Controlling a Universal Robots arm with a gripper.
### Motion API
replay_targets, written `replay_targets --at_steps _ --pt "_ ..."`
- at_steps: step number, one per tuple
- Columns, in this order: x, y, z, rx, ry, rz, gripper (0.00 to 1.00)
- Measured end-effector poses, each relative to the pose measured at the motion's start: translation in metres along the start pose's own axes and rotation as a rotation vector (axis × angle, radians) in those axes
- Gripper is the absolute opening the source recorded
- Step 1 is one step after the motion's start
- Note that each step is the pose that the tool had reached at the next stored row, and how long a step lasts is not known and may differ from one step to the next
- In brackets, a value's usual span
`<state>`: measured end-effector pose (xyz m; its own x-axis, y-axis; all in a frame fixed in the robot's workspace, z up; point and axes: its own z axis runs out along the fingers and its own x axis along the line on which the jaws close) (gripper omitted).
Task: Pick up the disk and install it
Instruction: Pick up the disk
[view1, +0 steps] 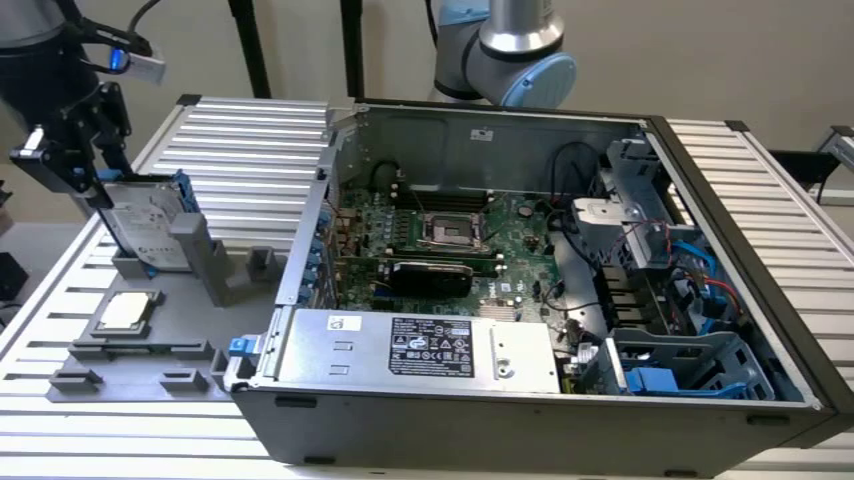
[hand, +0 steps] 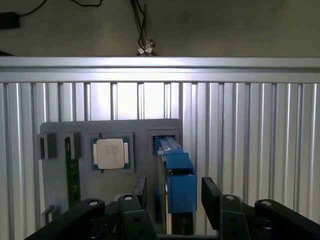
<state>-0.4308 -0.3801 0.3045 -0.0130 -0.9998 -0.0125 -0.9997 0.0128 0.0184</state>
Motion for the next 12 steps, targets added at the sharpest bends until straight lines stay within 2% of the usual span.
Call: replay_targets --at_steps 8,12 --pt "0.000 0.0027 0.0144 0.0000 -0.0002 0.000 0.56" --pt "0.000 0.0033 0.0170 -0.0003 -0.0005 0.000 0.56"
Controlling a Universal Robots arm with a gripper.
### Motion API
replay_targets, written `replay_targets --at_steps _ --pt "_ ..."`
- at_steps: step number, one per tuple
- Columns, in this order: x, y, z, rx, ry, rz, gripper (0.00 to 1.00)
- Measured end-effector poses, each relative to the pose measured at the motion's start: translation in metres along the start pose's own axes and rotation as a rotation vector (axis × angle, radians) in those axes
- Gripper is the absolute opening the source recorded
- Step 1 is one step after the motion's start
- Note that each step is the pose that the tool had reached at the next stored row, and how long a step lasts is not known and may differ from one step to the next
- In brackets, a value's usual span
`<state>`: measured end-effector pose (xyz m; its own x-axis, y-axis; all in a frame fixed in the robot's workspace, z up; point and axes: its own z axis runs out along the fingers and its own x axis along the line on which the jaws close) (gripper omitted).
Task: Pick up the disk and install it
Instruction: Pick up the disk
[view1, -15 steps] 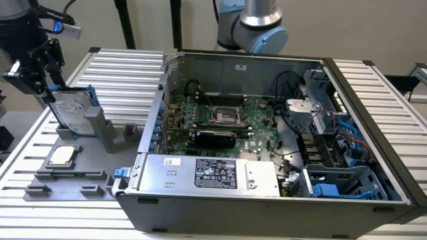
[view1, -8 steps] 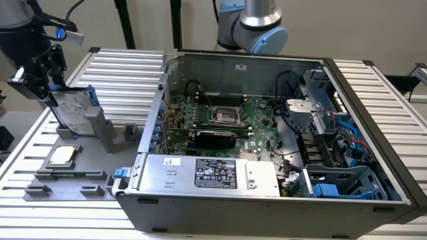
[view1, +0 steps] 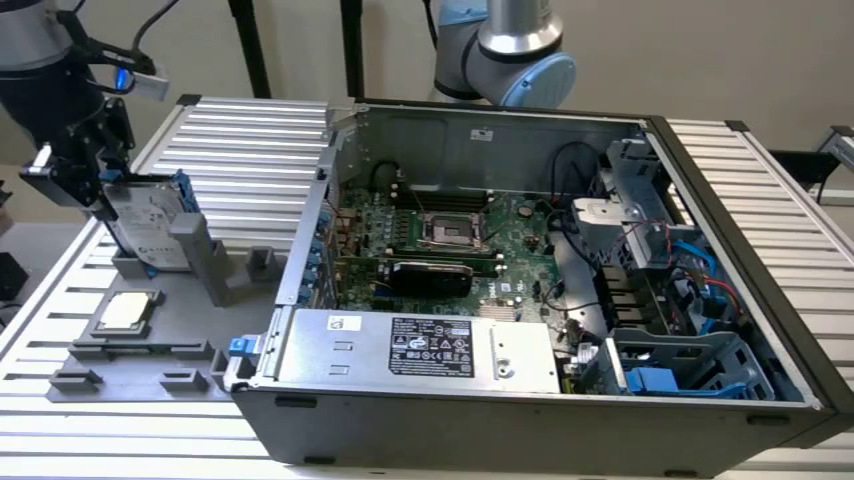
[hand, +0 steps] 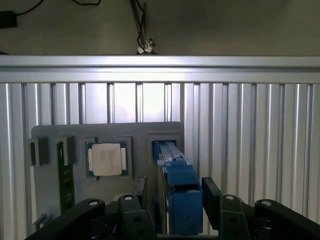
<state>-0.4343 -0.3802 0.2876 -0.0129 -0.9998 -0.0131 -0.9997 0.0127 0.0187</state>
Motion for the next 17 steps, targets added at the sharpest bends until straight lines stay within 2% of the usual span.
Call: replay_targets --at_steps 6,7,17 --pt "0.0000 0.0000 0.0005 0.0002 -0.0004 0.000 0.54" --pt "0.0000 0.0000 0.0005 0.0002 -0.0003 0.000 0.47" --pt "0.0003 -0.0001 0.0006 -0.0001 -0.0019 -0.003 0.47"
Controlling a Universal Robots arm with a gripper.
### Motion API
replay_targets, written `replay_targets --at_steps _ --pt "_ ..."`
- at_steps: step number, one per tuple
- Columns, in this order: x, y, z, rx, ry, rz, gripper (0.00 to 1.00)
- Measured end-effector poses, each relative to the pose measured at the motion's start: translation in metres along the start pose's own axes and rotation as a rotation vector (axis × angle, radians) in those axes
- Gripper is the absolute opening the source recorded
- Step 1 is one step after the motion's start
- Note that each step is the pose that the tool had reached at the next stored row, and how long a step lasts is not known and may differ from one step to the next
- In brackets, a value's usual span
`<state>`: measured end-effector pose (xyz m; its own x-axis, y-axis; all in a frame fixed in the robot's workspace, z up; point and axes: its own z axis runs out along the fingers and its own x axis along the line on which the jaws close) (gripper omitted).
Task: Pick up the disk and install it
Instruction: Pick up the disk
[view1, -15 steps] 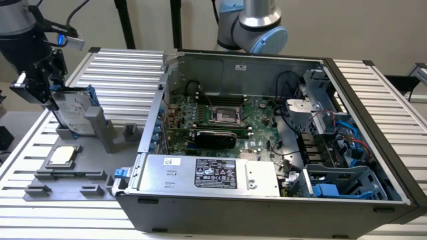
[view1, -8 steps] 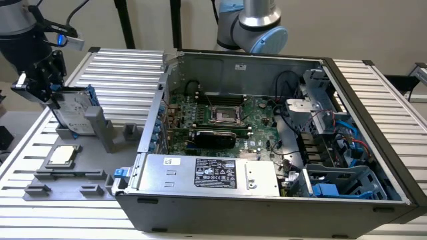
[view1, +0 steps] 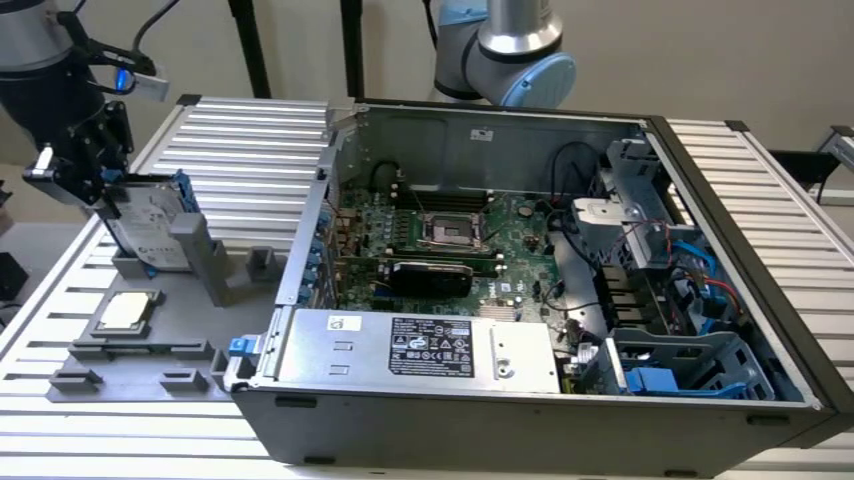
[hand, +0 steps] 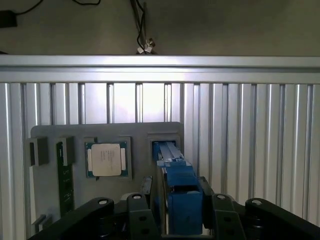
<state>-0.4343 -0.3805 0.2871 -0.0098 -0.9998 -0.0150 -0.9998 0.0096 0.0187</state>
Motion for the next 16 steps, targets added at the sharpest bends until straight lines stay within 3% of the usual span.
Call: replay_targets --at_steps 8,10,11,16 --pt "0.0025 0.0000 -0.0001 -0.0005 -0.0026 0.000 0.47" --pt "0.0026 0.0000 -0.0001 -0.0006 -0.0027 0.000 0.45" --pt "0.0027 0.0000 -0.0001 -0.0007 -0.0027 0.000 0.38" --pt "0.0030 0.0000 -0.0001 -0.0012 -0.0030 0.000 0.38"
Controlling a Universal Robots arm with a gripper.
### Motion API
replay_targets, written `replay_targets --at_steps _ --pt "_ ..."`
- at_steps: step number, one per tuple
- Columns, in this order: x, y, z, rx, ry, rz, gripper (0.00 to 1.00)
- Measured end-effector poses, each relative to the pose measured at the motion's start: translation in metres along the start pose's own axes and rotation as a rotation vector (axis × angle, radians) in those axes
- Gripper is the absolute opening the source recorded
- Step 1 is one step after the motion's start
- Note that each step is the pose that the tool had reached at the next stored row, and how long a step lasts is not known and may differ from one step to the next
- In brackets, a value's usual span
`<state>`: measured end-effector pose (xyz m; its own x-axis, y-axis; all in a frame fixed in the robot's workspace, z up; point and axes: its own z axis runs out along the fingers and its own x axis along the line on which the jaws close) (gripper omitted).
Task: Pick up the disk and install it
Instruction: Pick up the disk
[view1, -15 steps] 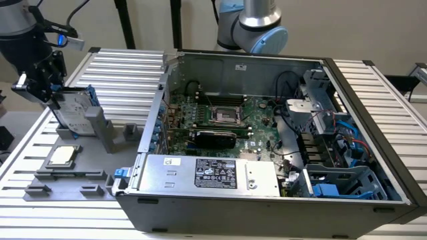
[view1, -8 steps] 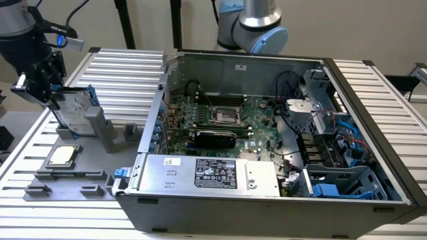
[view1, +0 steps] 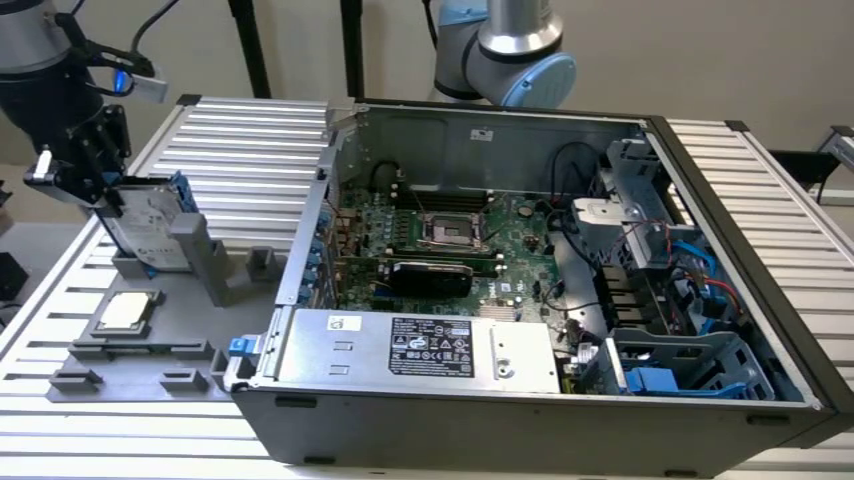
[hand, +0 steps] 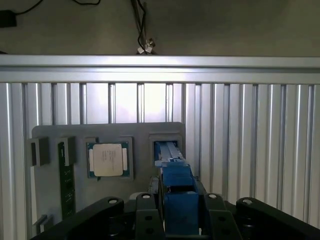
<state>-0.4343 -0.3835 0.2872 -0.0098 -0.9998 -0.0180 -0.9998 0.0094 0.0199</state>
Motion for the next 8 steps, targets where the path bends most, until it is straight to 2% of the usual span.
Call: replay_targets --at_steps 3,8 --pt "0.0004 0.0000 0.0000 -0.0003 -0.0004 0.000 0.33" --pt "0.0013 0.0000 0.0000 -0.0005 -0.0012 0.000 0.33"
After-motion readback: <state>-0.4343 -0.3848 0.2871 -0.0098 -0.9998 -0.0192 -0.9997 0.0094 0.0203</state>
